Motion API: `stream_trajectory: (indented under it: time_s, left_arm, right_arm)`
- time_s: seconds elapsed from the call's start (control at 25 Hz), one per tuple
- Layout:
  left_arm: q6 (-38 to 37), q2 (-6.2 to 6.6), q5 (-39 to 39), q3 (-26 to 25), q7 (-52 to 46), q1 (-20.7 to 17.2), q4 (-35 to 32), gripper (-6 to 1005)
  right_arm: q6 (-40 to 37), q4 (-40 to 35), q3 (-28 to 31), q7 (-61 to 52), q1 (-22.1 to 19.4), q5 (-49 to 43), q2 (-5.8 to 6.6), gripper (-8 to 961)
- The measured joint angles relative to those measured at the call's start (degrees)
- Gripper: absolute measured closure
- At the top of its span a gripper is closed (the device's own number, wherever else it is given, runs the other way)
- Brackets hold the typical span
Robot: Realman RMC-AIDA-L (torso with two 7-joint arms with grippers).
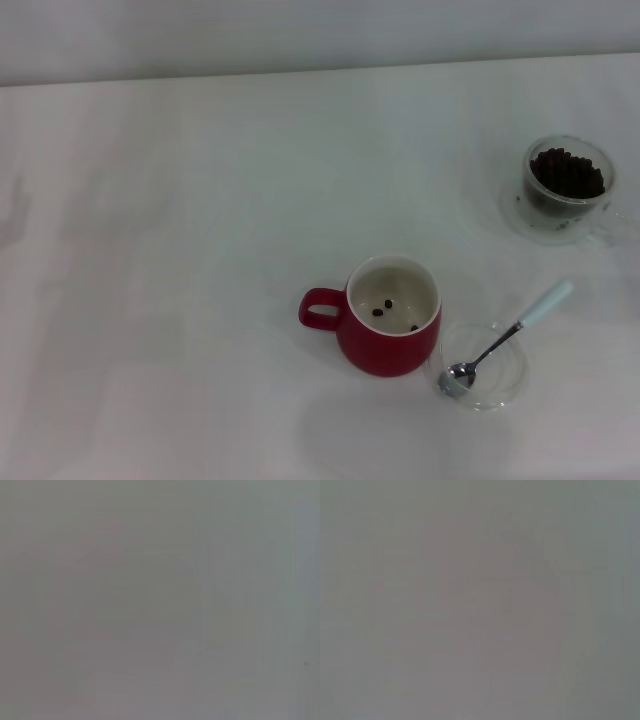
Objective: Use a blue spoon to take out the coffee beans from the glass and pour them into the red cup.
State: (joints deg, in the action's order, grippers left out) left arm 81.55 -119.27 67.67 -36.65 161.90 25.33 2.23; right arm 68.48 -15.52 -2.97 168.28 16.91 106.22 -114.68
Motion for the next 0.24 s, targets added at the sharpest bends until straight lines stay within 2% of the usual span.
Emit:
stream_trajectory:
  time_s: [0.04,0.24]
  left_arm:
    - [-0.1,-0.02,0.0,0.0,0.0,0.0,0.0,266]
    - [-0.4,-0.12,-0.1,0.1,0.0,-0.3,0.0,260]
  right_arm:
    - [-2.2,1.1,0.0,1.1,0.7,2.8,-0.03,86]
    - [-3.9,1.9,0.0,2.0,1.4,4.2,0.02,86]
